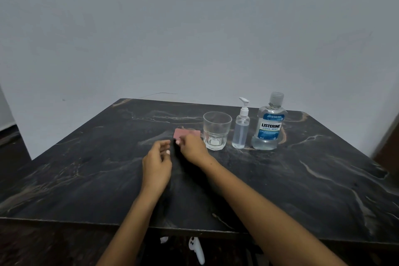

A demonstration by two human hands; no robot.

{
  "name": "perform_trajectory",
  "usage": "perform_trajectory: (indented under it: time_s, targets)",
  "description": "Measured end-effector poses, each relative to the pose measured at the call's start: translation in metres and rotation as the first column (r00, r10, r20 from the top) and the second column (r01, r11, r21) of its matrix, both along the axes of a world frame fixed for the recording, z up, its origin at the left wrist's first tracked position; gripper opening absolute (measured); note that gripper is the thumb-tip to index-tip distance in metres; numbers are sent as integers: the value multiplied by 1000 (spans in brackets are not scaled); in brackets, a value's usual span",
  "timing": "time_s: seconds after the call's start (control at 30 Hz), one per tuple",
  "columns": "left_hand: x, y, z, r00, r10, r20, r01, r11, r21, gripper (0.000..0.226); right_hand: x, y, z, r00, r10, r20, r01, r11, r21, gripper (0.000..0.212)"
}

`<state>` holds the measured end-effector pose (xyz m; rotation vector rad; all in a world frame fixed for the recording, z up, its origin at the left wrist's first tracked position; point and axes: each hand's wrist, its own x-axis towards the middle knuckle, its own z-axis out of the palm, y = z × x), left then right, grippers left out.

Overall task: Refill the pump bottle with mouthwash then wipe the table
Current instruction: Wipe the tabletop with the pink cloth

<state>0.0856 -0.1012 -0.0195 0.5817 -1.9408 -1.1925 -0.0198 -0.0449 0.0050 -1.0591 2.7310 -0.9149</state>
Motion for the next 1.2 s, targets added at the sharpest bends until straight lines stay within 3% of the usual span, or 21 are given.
perform_trajectory:
  time_s: [0.07,0.17,0.23,0.3,0.37,0.47,0.53,0.67,0.8,0.9,1.07,1.2]
  targets:
    - [1,0,5,1000,-17,10,16,998,64,27,2,7,10,977,33,212,16,973,-229,29]
    - [5,-4,15,999,-34,41,31,997,76,25,15,32,33,814,216,539,141,827,-544,33]
    - [10,-5,21,994,-68,80,66,998,24,25,18,58,49,751,242,615,233,774,-589,31]
    - [18,-1,22,984,-111,137,118,992,-46,27,20,93,62,707,222,671,283,781,-557,26]
    - [27,6,17,967,-143,210,174,975,-139,29,24,126,72,780,158,606,265,794,-548,23]
    - [36,19,8,916,-175,362,278,926,-255,37,39,159,70,987,-26,159,94,894,-438,21]
    - [36,27,2,871,-182,455,347,886,-309,42,54,166,51,997,43,-68,-59,968,-245,26]
    - [33,38,-5,830,-117,545,398,810,-431,45,78,160,3,985,159,-71,-150,981,123,40]
    - [34,40,-10,823,-90,561,422,758,-498,47,77,132,-19,985,67,-157,-12,944,331,68]
    - [36,41,-9,818,-139,558,464,733,-498,47,66,122,-23,973,53,-227,37,927,374,61]
    - [38,42,-6,807,-156,569,483,729,-485,46,45,136,-21,973,86,-212,-3,931,366,55]
    - [40,42,-6,805,-173,567,491,732,-473,46,20,186,-17,977,-37,-209,113,924,366,53]
